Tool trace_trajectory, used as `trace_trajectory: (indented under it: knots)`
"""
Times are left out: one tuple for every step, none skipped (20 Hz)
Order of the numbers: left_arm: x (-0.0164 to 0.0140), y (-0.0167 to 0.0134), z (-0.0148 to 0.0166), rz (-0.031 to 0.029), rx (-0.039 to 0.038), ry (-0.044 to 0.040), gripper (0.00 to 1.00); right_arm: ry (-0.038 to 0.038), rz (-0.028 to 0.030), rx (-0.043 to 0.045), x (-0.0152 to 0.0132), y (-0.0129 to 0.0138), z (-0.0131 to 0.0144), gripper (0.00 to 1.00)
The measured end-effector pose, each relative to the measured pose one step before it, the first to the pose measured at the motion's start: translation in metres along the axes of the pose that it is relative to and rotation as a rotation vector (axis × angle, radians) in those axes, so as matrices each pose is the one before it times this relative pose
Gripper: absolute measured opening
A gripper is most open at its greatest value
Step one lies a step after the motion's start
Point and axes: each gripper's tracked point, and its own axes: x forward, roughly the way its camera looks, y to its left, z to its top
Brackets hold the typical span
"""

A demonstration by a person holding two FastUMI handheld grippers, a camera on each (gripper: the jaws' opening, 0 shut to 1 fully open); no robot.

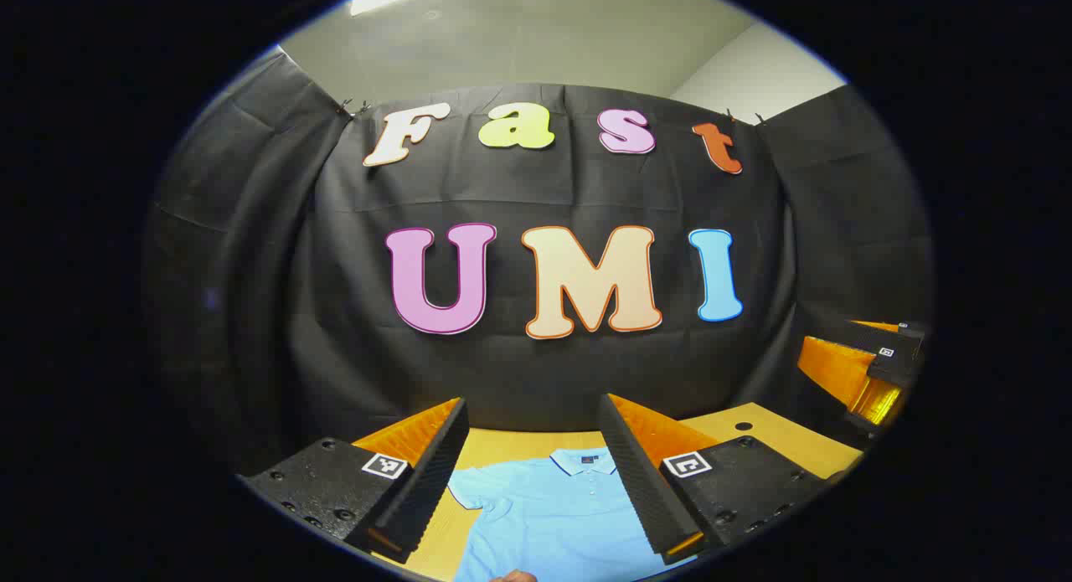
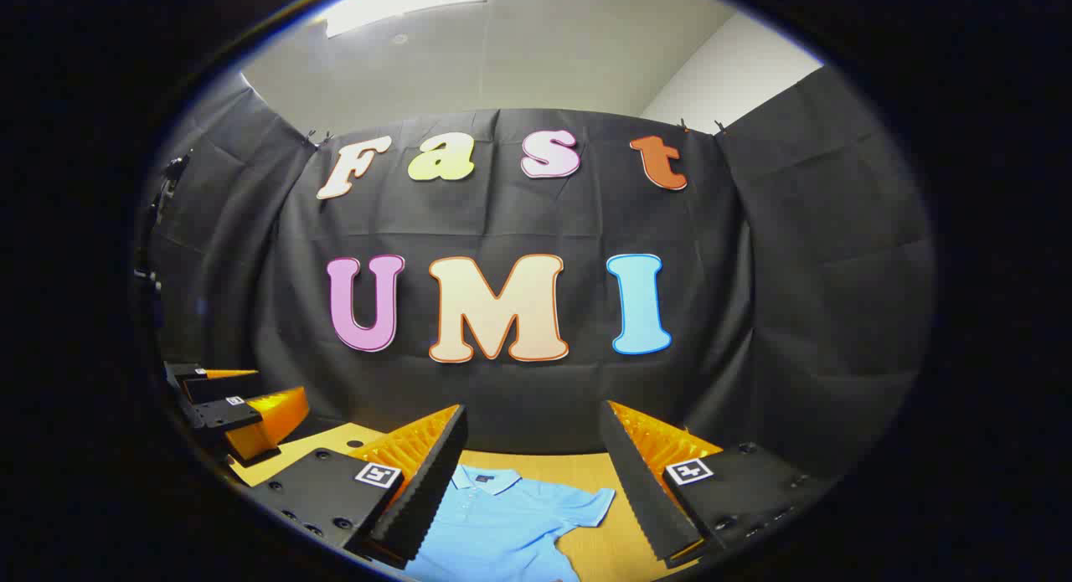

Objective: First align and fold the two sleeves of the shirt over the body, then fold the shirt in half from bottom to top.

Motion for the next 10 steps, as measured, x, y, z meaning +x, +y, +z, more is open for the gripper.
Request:
trace_trajectory:
  knots:
    - [0.00096,0.00026,0.00178,-0.00364,0.0028,-0.00268,0.94,-0.00319,-0.00421,-0.00319,0.00018,-0.00074,0.00043,0.98]
    - [0.00203,0.00039,-0.00127,-0.00214,0.00296,-0.00246,0.94,-0.00108,-0.00061,0.0,0.00113,0.00075,0.00098,0.98]
    - [0.00154,0.00047,0.00075,-0.00008,0.00347,-0.00103,0.94,-0.00024,0.00043,0.00198,0.0005,0.00114,-0.00019,0.98]
    - [0.00048,0.00161,-0.0001,0.00076,0.00061,0.00118,0.94,0.00302,-0.0003,0.00085,0.00134,0.00026,-0.00062,1.0]
    - [0.00141,0.0005,-0.00079,-0.00159,-0.00237,0.00415,0.94,0.00184,-0.00015,-0.00013,0.00188,0.00026,-0.00119,1.0]
    - [0.00031,-0.00067,0.00011,-0.00192,-0.003,-0.00055,0.94,0.00066,0.00014,-0.00207,0.00114,0.00035,-0.0005,0.98]
    - [0.00054,-0.00016,0.00027,-0.00108,-0.00011,0.0012,0.94,-0.00181,0.00045,-0.0024,0.0016,0.00003,-0.00002,0.98]
    - [0.00139,0.00087,-0.00027,-0.00183,0.00315,-0.0007,0.94,-0.00038,-0.00023,-0.0044,0.00191,0.0006,0.00018,0.98]
    - [0.00106,-0.00058,0.00031,-0.00118,0.00505,0.00035,0.94,-0.00156,0.00073,-0.00243,-0.00023,0.00055,-0.00039,0.98]
    - [0.00043,0.00042,-0.00063,-0.00167,0.00314,-0.00156,0.94,0.00085,0.00026,-0.00229,0.00207,0.00086,-0.00009,0.98]
